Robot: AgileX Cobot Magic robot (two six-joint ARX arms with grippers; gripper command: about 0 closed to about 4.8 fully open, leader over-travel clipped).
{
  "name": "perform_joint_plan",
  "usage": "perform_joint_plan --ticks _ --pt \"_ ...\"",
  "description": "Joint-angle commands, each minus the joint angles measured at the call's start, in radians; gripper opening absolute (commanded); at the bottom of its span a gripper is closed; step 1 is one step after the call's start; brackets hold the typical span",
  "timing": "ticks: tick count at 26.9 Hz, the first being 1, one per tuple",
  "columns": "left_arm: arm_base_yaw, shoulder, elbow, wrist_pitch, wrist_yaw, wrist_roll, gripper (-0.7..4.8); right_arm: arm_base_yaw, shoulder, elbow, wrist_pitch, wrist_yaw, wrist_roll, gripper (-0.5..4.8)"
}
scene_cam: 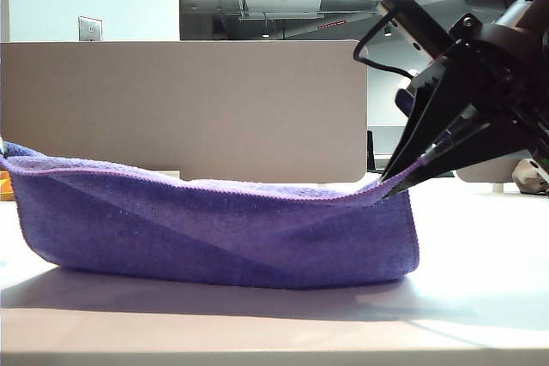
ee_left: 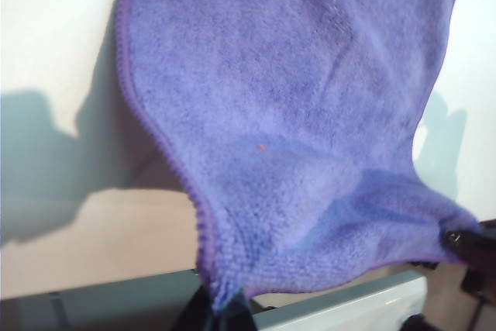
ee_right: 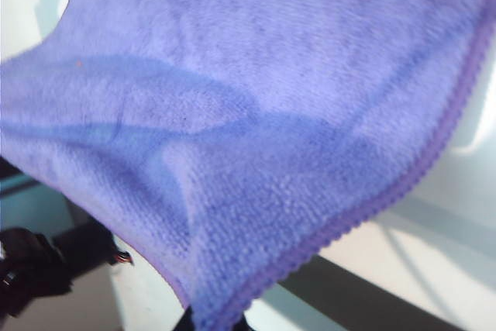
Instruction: Fold the bottom of the cloth upward, then fold it vertically to form a square shape.
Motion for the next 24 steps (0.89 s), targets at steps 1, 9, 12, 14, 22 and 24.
perform_joint_plan --ticks 1,9,12,14,22,24 --pt "0.0 -0.001 0.001 0.005 0.006 -0.11 -0.02 0.0 -0.002 0.002 0.007 -0.005 0.09 -0.01" --pt "0.0 -0.001 0.001 0.005 0.016 -0.319 -0.02 0.0 -0.002 0.002 0.006 -0.017 0.289 -0.01" --pt "0.001 -0.001 0.001 0.005 0.058 -0.472 -0.02 0.0 -0.002 0.002 0.008 -0.016 0.447 -0.01" --pt "0.001 -0.001 0.001 0.006 0.074 -0.523 -0.02 0.0 -0.002 0.002 0.009 -0.015 0.496 -0.01" --pt "0.001 -0.001 0.001 0.006 0.13 -0.697 -0.02 0.0 -0.002 0.002 0.01 -0.016 0.68 -0.01" --pt "0.001 -0.001 0.001 0.006 0.143 -0.753 -0.02 0.0 -0.002 0.002 0.01 -0.016 0.718 -0.01"
